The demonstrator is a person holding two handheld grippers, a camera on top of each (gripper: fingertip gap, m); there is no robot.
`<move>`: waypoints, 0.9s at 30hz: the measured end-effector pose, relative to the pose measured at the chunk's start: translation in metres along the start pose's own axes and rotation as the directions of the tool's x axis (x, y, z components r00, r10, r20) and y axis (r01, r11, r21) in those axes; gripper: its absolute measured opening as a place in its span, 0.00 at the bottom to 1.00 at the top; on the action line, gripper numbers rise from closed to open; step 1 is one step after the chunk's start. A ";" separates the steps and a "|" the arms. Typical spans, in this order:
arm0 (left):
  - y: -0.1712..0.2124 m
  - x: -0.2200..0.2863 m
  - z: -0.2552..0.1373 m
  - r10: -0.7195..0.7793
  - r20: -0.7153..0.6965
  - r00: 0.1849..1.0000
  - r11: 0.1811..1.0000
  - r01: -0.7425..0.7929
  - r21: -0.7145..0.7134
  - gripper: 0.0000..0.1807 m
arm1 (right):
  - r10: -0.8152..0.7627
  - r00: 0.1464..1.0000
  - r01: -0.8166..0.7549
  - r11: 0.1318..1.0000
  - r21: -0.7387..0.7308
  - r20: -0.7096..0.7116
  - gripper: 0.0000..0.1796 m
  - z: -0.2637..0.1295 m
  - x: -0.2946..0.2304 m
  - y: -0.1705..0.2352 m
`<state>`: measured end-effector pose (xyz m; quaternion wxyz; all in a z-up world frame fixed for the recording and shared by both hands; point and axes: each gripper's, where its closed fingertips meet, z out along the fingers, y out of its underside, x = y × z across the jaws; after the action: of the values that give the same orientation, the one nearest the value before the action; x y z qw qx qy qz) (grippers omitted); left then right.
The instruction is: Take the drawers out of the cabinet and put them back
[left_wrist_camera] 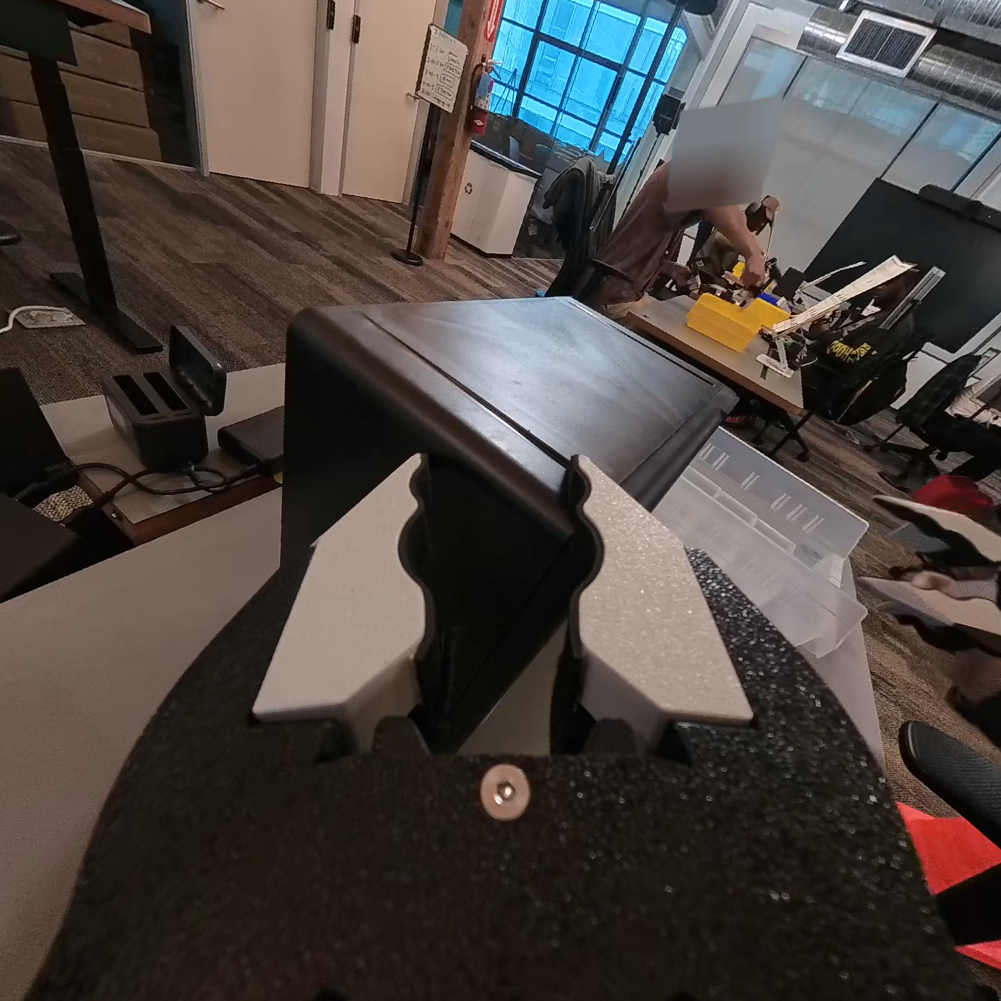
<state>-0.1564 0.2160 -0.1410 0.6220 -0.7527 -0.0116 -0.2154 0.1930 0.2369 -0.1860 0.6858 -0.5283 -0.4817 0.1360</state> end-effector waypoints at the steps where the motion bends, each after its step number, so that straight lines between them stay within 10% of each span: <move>1: 0.000 0.000 0.000 0.001 0.003 1.000 1.000 -0.001 -0.001 0.27 | 0.100 0.994 -0.097 0.992 0.085 -0.039 0.40 -0.001 -0.003 -0.012; 5: -0.001 0.003 -0.003 0.061 0.047 0.997 0.998 -0.060 -0.026 0.25 | 0.395 0.917 -0.395 0.877 0.274 0.060 0.42 0.012 -0.050 -0.036; 19: -0.067 0.015 -0.062 0.278 0.379 0.883 0.913 -0.365 0.182 0.25 | 0.199 0.971 -0.228 0.932 0.280 0.128 0.52 0.058 -0.131 -0.038; 27: -0.069 0.018 -0.110 0.231 0.483 0.845 0.924 -0.345 0.162 0.41 | 0.134 0.986 -0.159 0.927 0.341 0.098 0.68 0.055 -0.137 -0.049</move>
<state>-0.1937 0.1234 -0.0564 0.7143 -0.6933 -0.0690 0.0663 0.0648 0.1545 -0.2160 0.7382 -0.4281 -0.4340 0.2889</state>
